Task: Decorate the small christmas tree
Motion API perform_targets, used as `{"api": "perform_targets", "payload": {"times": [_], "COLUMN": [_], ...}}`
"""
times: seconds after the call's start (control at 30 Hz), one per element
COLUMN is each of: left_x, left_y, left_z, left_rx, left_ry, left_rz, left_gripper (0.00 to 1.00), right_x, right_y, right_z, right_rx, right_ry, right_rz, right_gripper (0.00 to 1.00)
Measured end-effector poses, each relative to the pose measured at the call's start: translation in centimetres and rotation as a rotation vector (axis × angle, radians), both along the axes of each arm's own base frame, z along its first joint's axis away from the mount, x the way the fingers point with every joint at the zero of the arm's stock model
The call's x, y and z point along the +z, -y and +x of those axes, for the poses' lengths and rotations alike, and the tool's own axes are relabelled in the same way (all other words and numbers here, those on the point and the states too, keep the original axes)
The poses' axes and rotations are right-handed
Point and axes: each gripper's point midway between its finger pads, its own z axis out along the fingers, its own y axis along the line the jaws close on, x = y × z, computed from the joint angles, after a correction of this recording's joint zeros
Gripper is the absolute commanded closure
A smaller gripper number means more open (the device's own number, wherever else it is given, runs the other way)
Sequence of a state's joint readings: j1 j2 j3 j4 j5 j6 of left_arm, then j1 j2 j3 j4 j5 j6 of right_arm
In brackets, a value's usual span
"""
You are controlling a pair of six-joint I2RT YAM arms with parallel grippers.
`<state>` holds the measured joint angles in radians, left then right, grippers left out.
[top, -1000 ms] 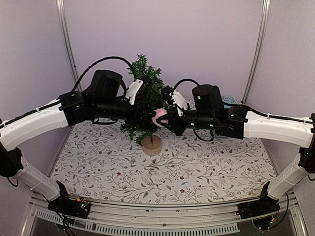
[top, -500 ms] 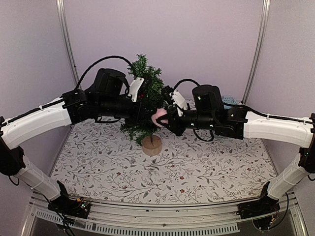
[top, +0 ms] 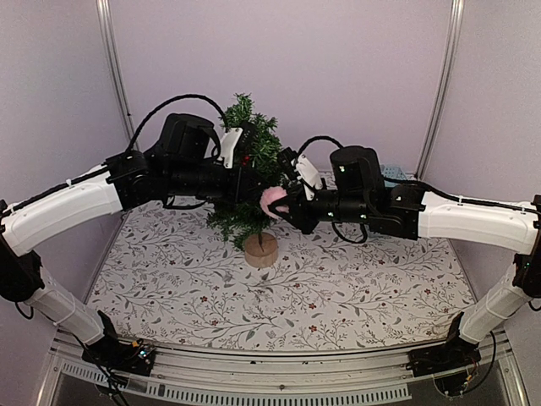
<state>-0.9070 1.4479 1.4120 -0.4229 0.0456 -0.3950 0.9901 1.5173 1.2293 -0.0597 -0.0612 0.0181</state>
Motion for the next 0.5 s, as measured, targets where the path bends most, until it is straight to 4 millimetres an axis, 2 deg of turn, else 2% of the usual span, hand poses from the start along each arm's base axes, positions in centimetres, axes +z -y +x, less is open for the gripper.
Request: {"api": "perform_targets", "payload": {"times": [0.3, 0.5], "left_x": [0.0, -0.8], "left_y": [-0.7, -1.2], "left_z": [1.0, 1.5], "left_rx": [0.063, 0.104], "left_ry": [-0.023, -0.037], "left_rz": [-0.02, -0.014], "left_gripper": [1.0, 1.0], "right_x": [-0.2, -0.3], "right_y": [0.0, 0.0], "right_z": [0.0, 0.0], "right_rx": [0.0, 0.0], "right_ry": [-0.002, -0.003], "right_rz": [-0.004, -0.005], "right_gripper": [1.0, 1.0]}}
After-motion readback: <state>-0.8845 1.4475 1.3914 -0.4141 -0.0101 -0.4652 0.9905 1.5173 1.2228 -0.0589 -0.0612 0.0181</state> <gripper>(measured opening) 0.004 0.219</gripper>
